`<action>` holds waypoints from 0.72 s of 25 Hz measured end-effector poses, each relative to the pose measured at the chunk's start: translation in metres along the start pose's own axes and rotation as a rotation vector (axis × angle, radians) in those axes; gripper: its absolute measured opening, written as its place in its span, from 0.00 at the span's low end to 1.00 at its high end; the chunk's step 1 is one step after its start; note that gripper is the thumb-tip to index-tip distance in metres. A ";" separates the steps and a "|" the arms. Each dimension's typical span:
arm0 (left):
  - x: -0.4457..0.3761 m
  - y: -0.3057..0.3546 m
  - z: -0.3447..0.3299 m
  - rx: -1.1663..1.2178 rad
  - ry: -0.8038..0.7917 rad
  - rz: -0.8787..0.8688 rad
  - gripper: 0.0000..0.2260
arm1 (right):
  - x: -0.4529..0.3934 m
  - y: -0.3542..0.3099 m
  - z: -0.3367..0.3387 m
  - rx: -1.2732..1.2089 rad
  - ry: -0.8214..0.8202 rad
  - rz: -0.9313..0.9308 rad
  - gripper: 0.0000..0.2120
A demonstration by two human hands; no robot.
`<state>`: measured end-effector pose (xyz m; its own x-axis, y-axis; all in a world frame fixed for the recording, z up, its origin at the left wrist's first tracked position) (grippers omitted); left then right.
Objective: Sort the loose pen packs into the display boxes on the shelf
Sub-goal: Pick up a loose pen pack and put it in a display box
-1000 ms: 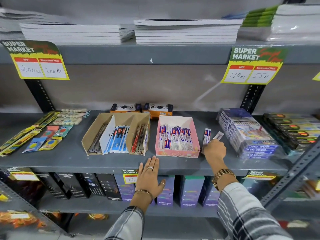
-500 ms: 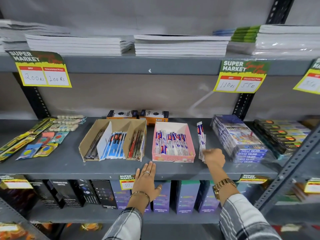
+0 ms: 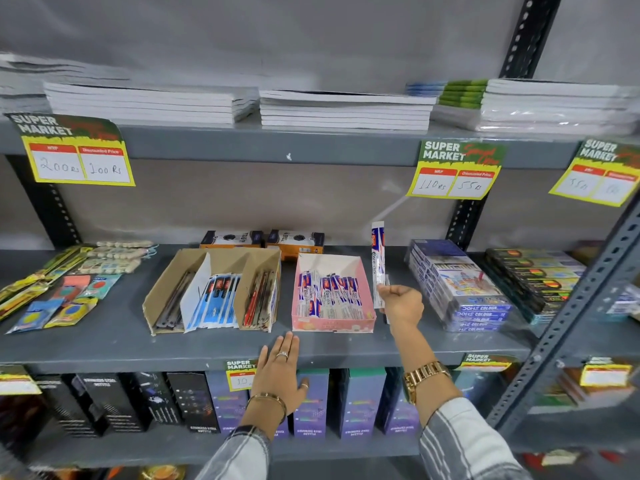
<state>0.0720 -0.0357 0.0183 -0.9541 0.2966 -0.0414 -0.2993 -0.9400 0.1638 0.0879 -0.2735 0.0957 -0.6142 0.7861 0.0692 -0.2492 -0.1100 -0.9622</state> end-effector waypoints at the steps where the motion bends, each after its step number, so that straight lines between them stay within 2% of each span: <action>1: 0.000 0.000 0.000 -0.004 0.001 -0.003 0.34 | 0.001 -0.002 -0.003 0.008 -0.002 0.014 0.07; 7: -0.003 -0.001 -0.001 -0.012 -0.012 -0.023 0.35 | 0.012 -0.015 -0.033 0.158 -0.088 0.132 0.09; 13: -0.004 -0.001 -0.002 -0.025 -0.018 -0.026 0.35 | 0.013 -0.008 -0.075 0.385 -0.169 0.170 0.10; 18: -0.002 -0.002 -0.001 0.003 0.006 -0.029 0.35 | 0.015 -0.001 -0.087 0.504 -0.200 0.164 0.18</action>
<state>0.0746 -0.0351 0.0174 -0.9452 0.3225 -0.0516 -0.3266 -0.9307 0.1650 0.1444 -0.2083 0.0748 -0.7927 0.6091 0.0249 -0.4350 -0.5365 -0.7231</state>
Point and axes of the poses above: each hand's wrist, its own x-axis away from the middle knuckle, its own z-axis out of the back of the hand, y = z × x, the point moved 8 cm from there along -x, towards the middle knuckle, and after that the axes turned 6 degrees about y, right-handed, at the moved point
